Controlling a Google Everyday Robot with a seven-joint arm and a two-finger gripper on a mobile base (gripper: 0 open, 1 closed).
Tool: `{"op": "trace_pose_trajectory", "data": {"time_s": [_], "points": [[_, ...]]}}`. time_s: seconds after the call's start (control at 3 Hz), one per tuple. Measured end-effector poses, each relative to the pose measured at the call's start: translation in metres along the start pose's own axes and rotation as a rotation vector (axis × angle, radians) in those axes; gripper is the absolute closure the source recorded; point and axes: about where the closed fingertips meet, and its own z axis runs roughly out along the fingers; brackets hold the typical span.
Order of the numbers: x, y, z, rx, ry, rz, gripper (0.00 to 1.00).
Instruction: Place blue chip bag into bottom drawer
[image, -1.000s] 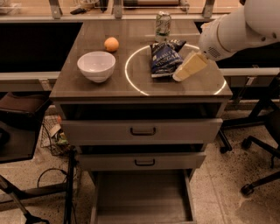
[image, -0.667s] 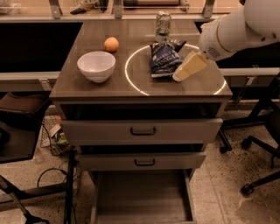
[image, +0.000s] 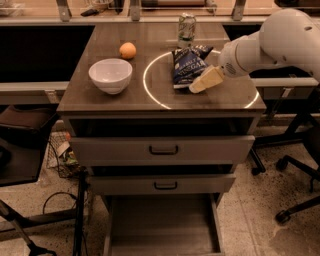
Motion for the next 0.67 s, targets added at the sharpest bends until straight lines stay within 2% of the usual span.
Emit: {"op": "trace_pose_trajectory", "data": {"time_s": [0.33, 0.67], "points": [[0.003, -0.008, 0.02, -0.011, -0.042, 0.033, 0.18], [-0.004, -0.01, 0.03, -0.03, -0.089, 0.039, 0.41]]}}
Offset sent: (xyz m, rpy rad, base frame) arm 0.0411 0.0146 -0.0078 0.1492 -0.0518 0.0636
